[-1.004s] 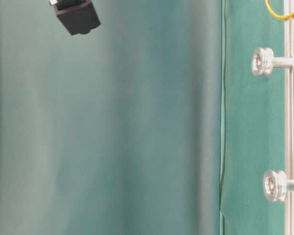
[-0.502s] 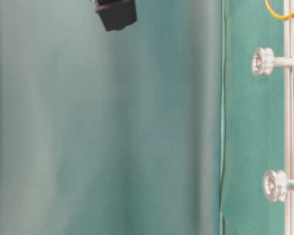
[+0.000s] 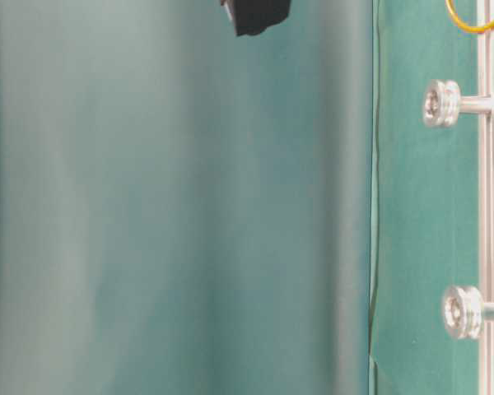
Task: Hook the rubber onto the shaft.
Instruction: 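Lower the open right gripper and close it on the band's near edge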
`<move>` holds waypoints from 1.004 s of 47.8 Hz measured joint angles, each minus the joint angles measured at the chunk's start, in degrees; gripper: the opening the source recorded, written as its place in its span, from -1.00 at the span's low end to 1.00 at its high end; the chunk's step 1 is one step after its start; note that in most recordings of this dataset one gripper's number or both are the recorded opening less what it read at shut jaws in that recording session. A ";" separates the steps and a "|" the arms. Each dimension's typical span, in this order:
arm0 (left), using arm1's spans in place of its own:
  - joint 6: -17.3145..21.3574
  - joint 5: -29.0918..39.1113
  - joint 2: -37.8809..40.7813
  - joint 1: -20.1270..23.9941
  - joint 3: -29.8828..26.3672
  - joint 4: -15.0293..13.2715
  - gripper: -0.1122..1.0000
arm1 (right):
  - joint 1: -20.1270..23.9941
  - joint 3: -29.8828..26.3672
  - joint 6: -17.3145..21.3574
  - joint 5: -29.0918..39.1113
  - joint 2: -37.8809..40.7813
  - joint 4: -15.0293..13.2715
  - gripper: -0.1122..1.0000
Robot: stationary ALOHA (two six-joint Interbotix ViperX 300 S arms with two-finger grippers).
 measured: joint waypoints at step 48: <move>0.00 0.00 0.00 0.00 0.00 0.00 -0.80 | 0.00 0.09 0.18 -0.35 0.53 -0.18 -0.67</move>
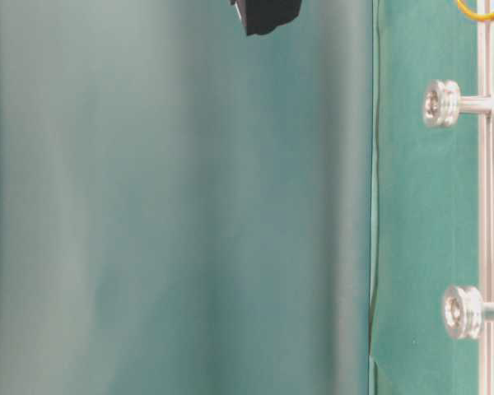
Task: Hook the rubber onto the shaft.
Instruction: 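Lower the open right gripper and close it on the band's near edge, then lift the band with the right gripper and carry it left along the rail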
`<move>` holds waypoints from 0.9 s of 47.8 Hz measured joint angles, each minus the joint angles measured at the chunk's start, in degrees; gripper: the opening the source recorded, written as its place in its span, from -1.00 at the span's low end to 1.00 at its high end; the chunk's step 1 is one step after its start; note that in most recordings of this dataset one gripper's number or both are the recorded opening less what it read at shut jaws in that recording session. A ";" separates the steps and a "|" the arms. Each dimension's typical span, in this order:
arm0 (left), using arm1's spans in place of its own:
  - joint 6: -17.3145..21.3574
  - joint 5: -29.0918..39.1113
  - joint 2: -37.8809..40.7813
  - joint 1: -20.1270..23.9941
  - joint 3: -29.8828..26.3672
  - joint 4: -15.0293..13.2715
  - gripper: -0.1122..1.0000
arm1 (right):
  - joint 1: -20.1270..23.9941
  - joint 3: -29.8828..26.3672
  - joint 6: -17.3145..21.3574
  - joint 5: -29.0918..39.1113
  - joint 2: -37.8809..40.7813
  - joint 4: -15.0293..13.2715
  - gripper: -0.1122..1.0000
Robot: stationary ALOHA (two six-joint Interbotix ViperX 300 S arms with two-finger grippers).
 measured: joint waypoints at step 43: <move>0.00 0.09 0.09 0.00 0.00 0.00 -0.80 | 0.00 -4.31 -0.09 10.11 -6.42 -1.49 -0.67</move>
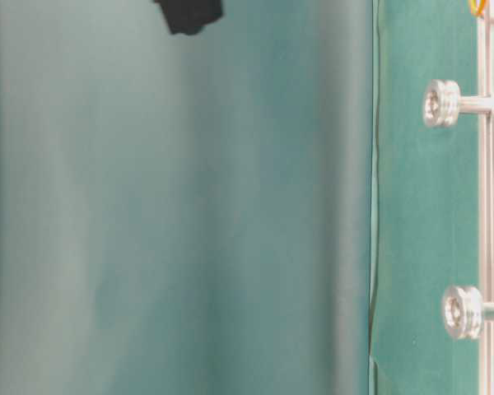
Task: Hook the rubber onto the shaft.
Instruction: 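Lift the band with the right gripper and carry it left along the rail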
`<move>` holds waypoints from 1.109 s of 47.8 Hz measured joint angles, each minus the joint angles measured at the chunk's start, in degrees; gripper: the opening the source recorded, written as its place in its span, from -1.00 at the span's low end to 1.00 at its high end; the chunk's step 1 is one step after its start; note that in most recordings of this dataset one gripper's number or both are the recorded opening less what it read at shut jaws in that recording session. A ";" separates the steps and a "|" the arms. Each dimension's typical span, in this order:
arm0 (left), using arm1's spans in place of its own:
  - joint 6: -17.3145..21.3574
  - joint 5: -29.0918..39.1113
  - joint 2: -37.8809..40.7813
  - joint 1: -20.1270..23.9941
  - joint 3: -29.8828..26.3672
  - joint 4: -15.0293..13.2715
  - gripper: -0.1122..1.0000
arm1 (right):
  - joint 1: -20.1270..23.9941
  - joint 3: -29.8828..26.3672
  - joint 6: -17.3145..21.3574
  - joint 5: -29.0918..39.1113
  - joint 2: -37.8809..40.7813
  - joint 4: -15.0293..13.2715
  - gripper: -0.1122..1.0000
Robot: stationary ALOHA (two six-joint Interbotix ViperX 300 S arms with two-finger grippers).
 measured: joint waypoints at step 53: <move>0.00 -0.09 0.09 0.00 0.00 -0.09 -0.80 | -0.53 -6.77 0.09 15.29 -9.23 -3.43 -0.67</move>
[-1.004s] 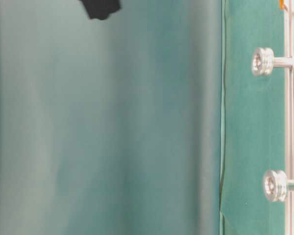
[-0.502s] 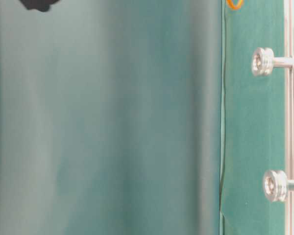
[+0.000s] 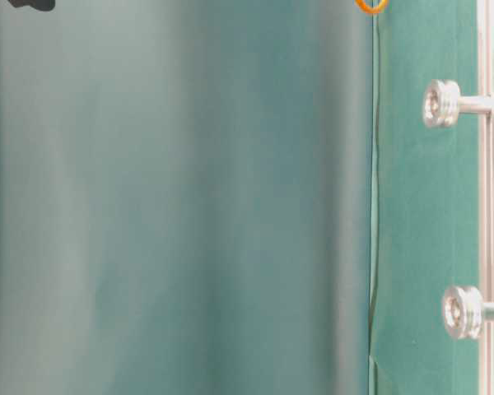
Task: Hook the rubber onto the shaft.
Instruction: 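Lift the band with the right gripper and carry it left along the rail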
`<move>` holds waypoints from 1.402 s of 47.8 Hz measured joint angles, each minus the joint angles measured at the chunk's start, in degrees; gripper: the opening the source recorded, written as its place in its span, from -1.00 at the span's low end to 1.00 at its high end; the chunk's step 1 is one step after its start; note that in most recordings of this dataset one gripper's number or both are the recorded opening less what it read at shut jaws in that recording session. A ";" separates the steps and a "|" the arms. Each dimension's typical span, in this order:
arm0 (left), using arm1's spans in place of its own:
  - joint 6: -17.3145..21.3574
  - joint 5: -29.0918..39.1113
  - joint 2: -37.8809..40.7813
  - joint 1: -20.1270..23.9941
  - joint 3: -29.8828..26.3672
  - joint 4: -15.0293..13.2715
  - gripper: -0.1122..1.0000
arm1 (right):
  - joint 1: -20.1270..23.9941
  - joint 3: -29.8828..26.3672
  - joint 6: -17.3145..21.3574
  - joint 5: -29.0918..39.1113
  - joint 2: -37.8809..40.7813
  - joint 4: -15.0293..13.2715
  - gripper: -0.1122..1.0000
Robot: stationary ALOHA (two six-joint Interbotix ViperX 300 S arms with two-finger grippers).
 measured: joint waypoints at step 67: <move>0.00 0.00 0.00 0.00 0.00 0.09 -0.80 | -1.93 -16.96 -0.70 0.09 16.70 -2.29 -0.67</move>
